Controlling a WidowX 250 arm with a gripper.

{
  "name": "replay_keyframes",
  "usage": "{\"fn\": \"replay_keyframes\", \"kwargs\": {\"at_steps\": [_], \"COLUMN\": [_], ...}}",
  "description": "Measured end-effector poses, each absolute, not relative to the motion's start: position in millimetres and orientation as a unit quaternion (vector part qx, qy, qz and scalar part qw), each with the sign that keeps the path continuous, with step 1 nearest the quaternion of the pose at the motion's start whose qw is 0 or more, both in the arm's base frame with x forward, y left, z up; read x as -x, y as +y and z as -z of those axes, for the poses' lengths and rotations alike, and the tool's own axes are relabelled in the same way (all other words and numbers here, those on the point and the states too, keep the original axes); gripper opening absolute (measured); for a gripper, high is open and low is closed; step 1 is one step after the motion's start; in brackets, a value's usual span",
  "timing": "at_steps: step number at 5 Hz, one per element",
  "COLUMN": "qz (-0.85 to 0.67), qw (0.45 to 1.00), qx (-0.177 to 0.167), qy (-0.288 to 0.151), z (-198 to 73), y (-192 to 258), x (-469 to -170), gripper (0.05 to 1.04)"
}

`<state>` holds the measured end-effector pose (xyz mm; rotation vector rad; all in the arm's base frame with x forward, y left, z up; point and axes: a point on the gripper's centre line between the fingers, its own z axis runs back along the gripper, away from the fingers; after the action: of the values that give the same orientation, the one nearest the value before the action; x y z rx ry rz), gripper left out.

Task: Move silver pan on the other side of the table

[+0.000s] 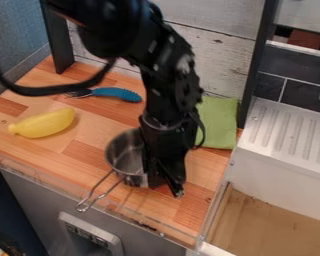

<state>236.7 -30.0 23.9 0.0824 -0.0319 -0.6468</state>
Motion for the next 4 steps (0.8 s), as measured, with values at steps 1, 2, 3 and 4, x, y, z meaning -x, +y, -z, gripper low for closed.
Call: {"fn": "replay_keyframes", "kwargs": {"at_steps": [1,2,3,4], "qz": [0.336,0.346,0.353,0.360], "qw": [0.941,0.938,0.935,0.932], "qx": [-0.039,-0.036,-0.033,-0.030], "qy": [-0.012,-0.010,-0.001,-0.002], "z": [-15.3,-14.5,-18.0,-19.2], "y": [-36.9,-39.0,-40.0,-41.3], "x": [-238.0,-237.0,-238.1,-239.7], "gripper": [0.079,0.108,0.291,0.585]}}
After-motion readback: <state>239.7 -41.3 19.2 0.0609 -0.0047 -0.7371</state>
